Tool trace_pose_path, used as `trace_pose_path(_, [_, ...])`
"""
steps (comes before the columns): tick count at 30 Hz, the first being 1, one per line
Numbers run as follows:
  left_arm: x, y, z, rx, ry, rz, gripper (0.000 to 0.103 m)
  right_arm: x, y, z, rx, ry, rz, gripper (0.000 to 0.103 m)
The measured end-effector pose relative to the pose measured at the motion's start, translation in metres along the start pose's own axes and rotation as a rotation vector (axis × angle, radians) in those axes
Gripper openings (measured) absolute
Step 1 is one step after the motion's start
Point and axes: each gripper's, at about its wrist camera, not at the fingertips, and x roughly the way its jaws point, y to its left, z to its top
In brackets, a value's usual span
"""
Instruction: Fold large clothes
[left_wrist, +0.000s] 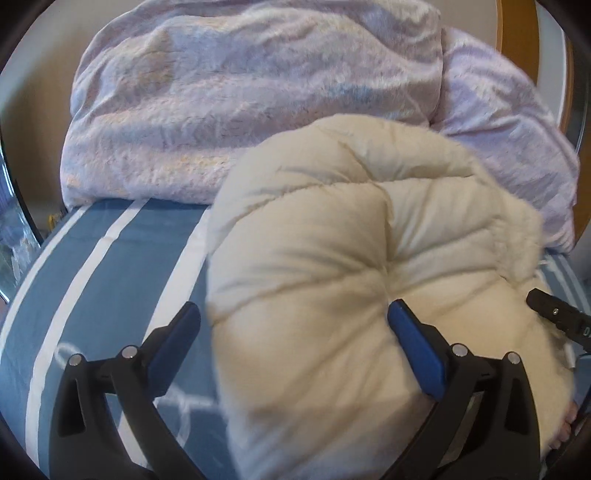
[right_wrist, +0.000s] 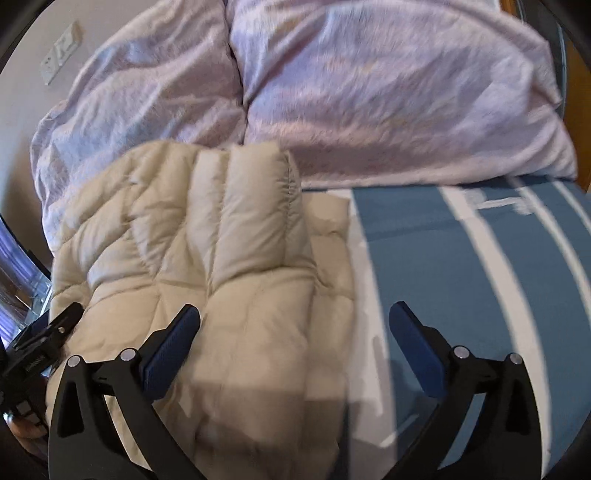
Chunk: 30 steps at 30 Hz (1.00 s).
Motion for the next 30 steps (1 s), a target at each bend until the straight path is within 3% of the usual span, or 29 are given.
trace_pose_path(4, [-0.044, 0.014, -0.017, -0.034, -0.005, -0.035, 0.101, -0.04, 0.003, -0.014, -0.041, -0.022, -0.07, 0.102])
trace_pose_path(10, [-0.095, 0.023, -0.056, -0.027, 0.03, -0.019, 0.101, -0.086, 0.015, -0.048, -0.092, -0.034, -0.115, 0.102])
trace_pose_path(20, [-0.168, 0.034, -0.12, -0.1, 0.039, -0.053, 0.101, -0.149, 0.03, -0.1, -0.1, -0.01, -0.024, 0.102])
trace_pose_path(30, [-0.216, 0.02, -0.143, -0.074, 0.075, -0.069, 0.101, -0.196, 0.032, -0.132, -0.092, 0.032, 0.003, 0.102])
